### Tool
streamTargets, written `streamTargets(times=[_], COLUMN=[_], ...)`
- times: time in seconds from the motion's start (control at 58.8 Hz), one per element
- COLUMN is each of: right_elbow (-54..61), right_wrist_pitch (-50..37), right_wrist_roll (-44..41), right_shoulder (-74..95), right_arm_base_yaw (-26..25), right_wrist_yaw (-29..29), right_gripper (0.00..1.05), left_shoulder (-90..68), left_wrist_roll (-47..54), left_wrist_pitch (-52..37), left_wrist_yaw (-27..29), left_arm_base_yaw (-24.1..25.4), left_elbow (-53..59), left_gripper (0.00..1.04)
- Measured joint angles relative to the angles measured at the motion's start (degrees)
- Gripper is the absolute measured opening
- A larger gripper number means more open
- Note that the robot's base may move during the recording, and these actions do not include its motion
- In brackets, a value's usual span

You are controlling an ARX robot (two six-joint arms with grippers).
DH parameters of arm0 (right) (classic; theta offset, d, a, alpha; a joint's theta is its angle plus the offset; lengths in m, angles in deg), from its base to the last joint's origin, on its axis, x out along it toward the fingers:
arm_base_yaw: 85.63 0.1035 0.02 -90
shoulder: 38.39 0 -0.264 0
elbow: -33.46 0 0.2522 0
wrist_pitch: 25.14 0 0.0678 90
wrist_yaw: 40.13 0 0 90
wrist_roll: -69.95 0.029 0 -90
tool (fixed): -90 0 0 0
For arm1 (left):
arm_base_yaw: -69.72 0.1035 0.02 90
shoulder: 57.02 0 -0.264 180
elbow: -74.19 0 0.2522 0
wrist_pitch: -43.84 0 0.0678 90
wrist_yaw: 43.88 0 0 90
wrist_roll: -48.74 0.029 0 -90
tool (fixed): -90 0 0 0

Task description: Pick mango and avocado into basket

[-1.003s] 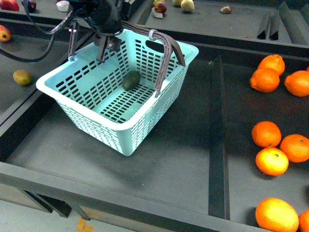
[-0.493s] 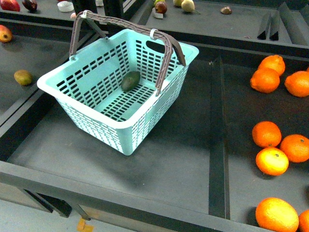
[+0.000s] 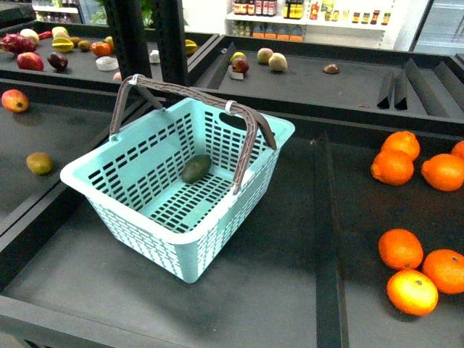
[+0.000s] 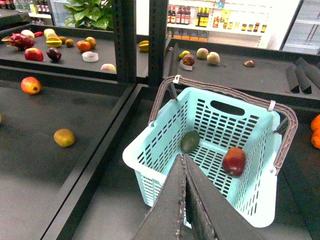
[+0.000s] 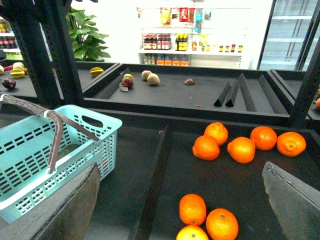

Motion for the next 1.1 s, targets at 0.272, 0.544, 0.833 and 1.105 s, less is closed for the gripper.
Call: streamTargets(times=[0.272,0.544,0.833,1.105], right_elbow=[0.0,0.0,0.0,0.0], right_wrist_pitch=[0.0,0.0,0.0,0.0], right_wrist_roll=[0.0,0.0,0.0,0.0], right_shoulder=[0.0,0.0,0.0,0.0], right_arm_base_yaw=[0.0,0.0,0.0,0.0], right_wrist_yaw=[0.0,0.0,0.0,0.0], right_gripper=[0.97,0.97,0.97,0.97], left_shoulder=[16.0,32.2,43.3,50.7], left_wrist_roll=[0.2,0.4,0.4,0.4], left_wrist_pitch=[11.6,25.9,36.4,43.7], left_wrist_yaw=[0.0,0.0,0.0,0.0], left_arm_base_yaw=[0.0,0.0,0.0,0.0], left_elbow=[3.6,4.2,4.2,4.2], left_gripper=[0.03,0.03,0.03,0.03])
